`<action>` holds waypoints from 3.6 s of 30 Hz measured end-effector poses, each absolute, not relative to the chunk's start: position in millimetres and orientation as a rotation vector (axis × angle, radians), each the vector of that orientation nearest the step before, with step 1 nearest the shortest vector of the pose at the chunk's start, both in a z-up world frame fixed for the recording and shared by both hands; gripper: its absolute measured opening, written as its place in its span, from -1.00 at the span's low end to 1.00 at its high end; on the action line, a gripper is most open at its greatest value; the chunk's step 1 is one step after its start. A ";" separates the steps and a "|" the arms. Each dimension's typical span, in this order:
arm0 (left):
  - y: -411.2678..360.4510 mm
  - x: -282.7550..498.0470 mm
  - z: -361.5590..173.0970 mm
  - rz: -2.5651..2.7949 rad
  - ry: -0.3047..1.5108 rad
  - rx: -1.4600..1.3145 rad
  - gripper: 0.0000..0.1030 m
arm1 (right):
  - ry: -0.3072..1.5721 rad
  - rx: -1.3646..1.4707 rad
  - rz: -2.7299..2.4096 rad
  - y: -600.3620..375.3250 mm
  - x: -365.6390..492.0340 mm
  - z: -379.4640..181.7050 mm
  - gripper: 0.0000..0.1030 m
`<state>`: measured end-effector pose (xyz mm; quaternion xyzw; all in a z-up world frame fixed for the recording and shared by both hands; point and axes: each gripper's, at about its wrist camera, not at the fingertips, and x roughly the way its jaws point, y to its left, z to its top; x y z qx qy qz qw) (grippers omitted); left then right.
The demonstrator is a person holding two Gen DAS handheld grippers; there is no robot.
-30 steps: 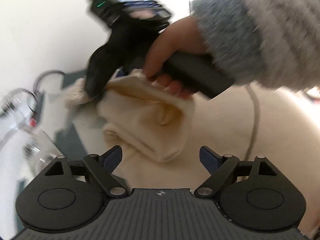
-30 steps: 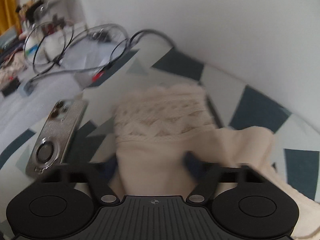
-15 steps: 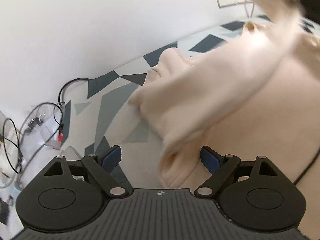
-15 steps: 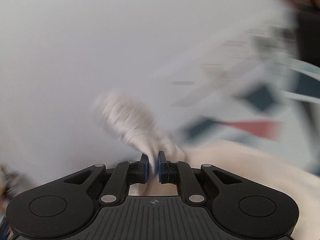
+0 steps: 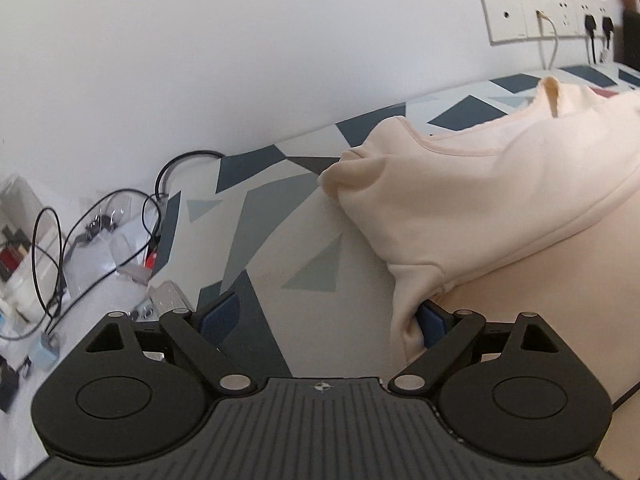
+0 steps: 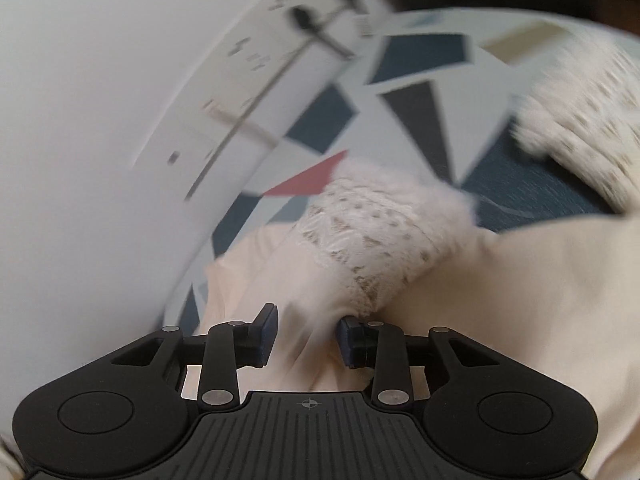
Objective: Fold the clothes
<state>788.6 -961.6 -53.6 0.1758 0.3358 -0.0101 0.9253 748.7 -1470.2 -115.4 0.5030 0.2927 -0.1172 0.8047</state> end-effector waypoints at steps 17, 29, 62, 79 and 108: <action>-969.8 785.7 -53.6 0.012 0.688 0.319 0.78 | 0.741 0.806 -0.426 -1477.5 771.1 -95.7 0.25; -983.2 789.1 -48.3 -0.048 0.685 0.348 0.78 | 0.803 0.898 -0.520 -1485.4 778.1 -93.0 0.06; -980.4 793.5 -55.4 0.036 0.760 0.337 0.54 | 0.611 0.750 -0.299 -1473.6 726.8 -107.8 -0.87; -979.3 749.1 -30.1 -0.046 0.711 0.216 0.73 | 0.837 -0.117 0.303 -1280.0 784.7 -92.5 -0.85; -980.6 750.9 -42.2 -0.032 0.749 0.215 0.73 | 0.891 0.173 0.272 -1300.8 833.5 -106.6 -0.35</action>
